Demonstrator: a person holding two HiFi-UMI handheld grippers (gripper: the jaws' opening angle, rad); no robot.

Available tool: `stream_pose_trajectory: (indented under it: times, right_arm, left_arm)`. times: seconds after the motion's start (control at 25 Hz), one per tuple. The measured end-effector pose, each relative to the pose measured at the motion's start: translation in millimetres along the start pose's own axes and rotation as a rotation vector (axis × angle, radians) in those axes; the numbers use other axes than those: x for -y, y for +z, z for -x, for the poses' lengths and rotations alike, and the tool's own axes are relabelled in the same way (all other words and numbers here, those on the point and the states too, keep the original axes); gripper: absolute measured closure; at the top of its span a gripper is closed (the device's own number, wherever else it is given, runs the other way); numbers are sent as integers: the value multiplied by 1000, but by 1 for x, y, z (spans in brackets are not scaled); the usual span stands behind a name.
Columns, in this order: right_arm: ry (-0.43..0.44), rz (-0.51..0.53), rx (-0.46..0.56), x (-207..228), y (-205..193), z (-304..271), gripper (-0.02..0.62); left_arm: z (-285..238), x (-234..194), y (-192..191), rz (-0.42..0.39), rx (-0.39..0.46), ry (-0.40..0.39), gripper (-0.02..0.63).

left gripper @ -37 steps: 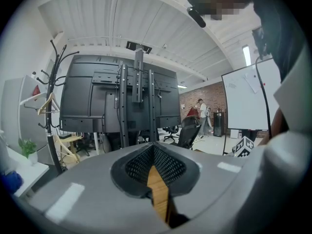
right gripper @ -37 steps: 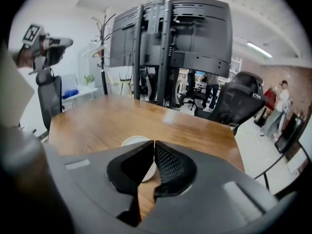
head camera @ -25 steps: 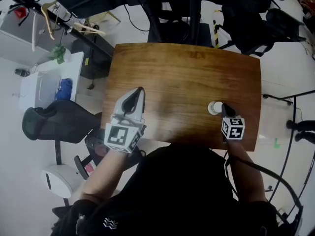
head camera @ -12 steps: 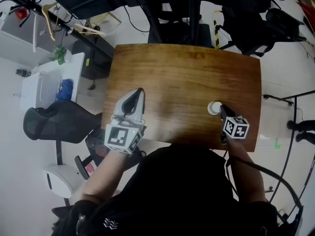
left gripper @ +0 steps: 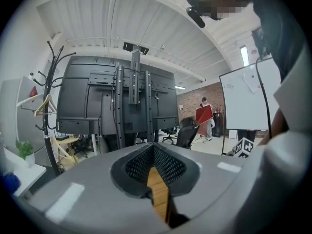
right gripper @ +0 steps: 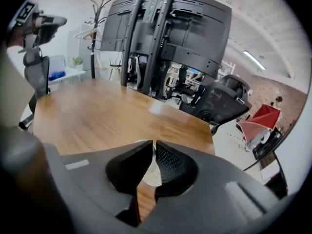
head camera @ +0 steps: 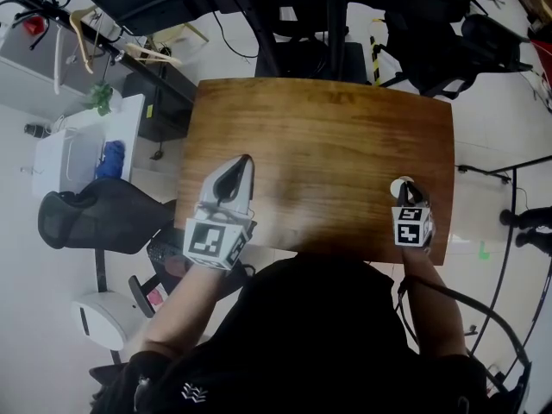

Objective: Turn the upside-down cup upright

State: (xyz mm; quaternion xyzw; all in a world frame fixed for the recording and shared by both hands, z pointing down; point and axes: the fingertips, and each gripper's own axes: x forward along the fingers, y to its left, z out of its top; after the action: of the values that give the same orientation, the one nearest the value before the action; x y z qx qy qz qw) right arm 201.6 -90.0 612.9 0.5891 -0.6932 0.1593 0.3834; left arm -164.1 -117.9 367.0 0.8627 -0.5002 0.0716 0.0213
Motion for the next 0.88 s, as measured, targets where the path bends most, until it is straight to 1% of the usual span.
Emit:
stream_pose_trajectory:
  times: [0.08, 0.24, 0.36, 0.48, 0.6, 0.88]
  right_arm:
    - [27, 39, -6, -15, 1, -1, 571]
    - [86, 32, 18, -49, 12, -3, 566]
    - [95, 51, 36, -66, 17, -9, 565]
    - [90, 71, 35, -75, 19, -18, 565]
    - [92, 76, 23, -83, 15, -27, 565]
    - [96, 21, 2, -81, -1, -40, 565]
  left_arm:
    - [2, -2, -1, 1, -2, 5, 606]
    - [8, -8, -2, -2, -12, 18, 606]
    - [13, -14, -3, -7, -20, 29, 606]
    - [18, -18, -3, -14, -31, 39, 606]
    - [23, -23, -3, -4, -38, 50, 606]
    - [22, -23, 2, -27, -38, 48, 606]
